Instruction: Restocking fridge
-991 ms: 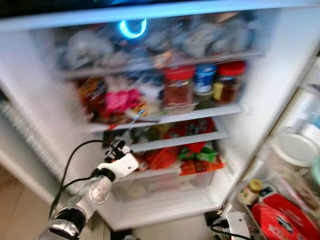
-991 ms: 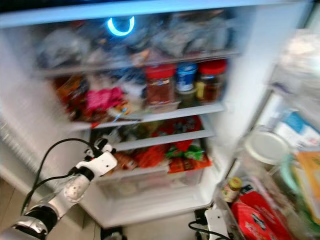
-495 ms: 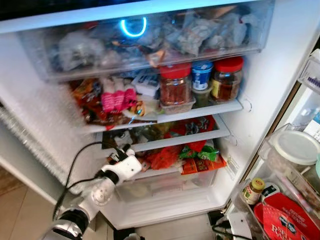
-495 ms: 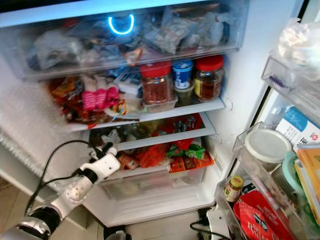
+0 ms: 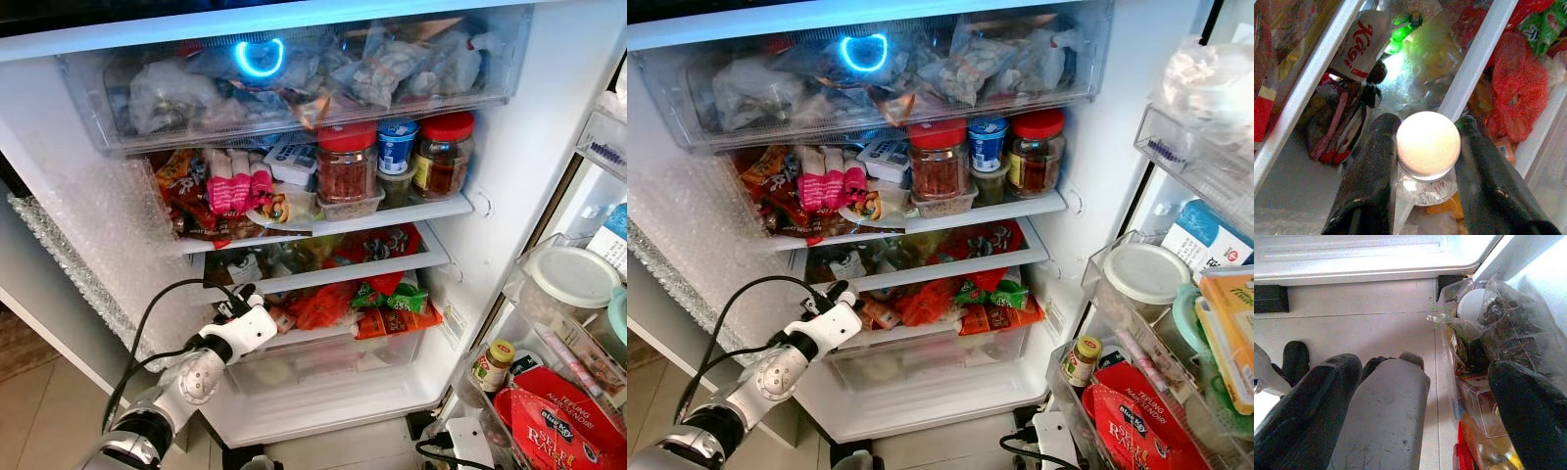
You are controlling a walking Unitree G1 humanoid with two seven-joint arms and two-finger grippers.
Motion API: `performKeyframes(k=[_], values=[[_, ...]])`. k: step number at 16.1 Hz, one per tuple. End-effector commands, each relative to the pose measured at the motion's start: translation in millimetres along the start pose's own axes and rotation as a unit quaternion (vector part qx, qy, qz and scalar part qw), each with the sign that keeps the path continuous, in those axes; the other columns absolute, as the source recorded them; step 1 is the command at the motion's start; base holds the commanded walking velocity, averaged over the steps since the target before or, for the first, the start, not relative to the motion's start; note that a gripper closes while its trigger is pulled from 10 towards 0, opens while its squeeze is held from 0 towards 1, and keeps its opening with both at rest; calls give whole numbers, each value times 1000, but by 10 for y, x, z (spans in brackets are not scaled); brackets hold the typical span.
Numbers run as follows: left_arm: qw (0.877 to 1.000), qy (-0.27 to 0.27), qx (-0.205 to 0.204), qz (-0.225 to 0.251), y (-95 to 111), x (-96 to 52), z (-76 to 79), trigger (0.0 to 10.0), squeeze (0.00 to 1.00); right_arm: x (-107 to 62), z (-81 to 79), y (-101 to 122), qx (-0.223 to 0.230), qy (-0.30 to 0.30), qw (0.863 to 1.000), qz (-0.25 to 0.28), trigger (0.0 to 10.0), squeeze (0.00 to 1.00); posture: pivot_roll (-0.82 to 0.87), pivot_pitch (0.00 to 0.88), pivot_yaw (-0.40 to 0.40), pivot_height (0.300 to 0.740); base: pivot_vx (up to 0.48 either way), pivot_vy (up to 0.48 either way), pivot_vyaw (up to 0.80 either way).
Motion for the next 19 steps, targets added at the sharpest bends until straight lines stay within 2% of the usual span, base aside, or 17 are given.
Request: performKeyframes(k=[1,6,17,19], values=[[1000,2,13,-10,-44,10,-61,10000,0,6,-23,46,4,2,1000,9,10000,0,-112,0,43,654,0,0,0],[1000,4,16,-3,-2,38,-74,10000,0,6,-18,52,-2,-1,1000,10,10000,0,-109,0,42,634,0,0,0],[999,9,43,8,44,90,-145,10000,0,9,-36,53,4,1,1000,11,10000,0,-110,0,50,634,0,0,0],[999,8,46,9,46,96,-152,10000,0,10,-39,54,5,3,1000,11,10000,0,-109,0,50,634,249,0,0]])
Point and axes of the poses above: a point about 5 cm out from each wrist's last joint towards the gripper, its own x axis pointing out of the wrist towards the gripper, its own y axis along the axis of the wrist's last joint, z = x × y, the point moved 1 cm from there along x, pointing out of the wrist towards the gripper, and after that the axes turned 6 degrees about x, right-handed, at the moved point
